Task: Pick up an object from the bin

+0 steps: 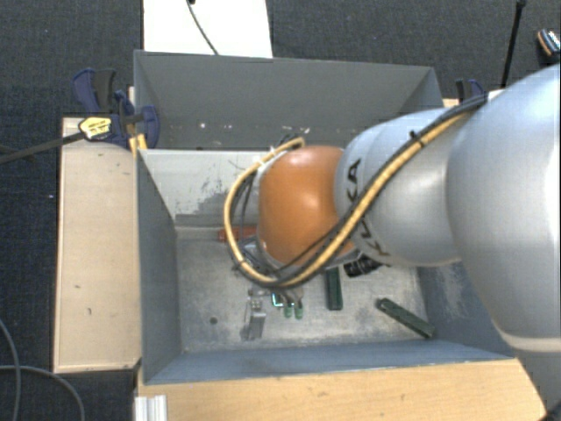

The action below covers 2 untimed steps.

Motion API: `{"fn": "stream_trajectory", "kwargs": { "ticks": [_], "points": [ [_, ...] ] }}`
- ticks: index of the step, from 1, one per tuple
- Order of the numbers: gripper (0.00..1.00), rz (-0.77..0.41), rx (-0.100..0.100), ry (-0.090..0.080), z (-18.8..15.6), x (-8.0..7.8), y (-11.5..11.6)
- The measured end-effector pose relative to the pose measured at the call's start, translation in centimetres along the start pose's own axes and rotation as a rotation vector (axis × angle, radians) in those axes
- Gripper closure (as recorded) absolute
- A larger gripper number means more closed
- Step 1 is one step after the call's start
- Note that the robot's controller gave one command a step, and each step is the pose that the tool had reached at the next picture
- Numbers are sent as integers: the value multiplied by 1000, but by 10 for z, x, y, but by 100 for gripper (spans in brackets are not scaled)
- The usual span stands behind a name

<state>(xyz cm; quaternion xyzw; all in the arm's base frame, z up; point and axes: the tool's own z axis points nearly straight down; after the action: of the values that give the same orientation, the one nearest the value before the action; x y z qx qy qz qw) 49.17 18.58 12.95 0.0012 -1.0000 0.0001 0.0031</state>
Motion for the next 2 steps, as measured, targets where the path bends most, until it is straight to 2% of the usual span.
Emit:
{"fn": "stream_trajectory", "kwargs": {
  "ticks": [1, 2],
  "points": [
    [0, -177, 3, -4, 61, -22, -70],
    [0, -95, 3, -15, -35, -17, -151]
  ]
}}
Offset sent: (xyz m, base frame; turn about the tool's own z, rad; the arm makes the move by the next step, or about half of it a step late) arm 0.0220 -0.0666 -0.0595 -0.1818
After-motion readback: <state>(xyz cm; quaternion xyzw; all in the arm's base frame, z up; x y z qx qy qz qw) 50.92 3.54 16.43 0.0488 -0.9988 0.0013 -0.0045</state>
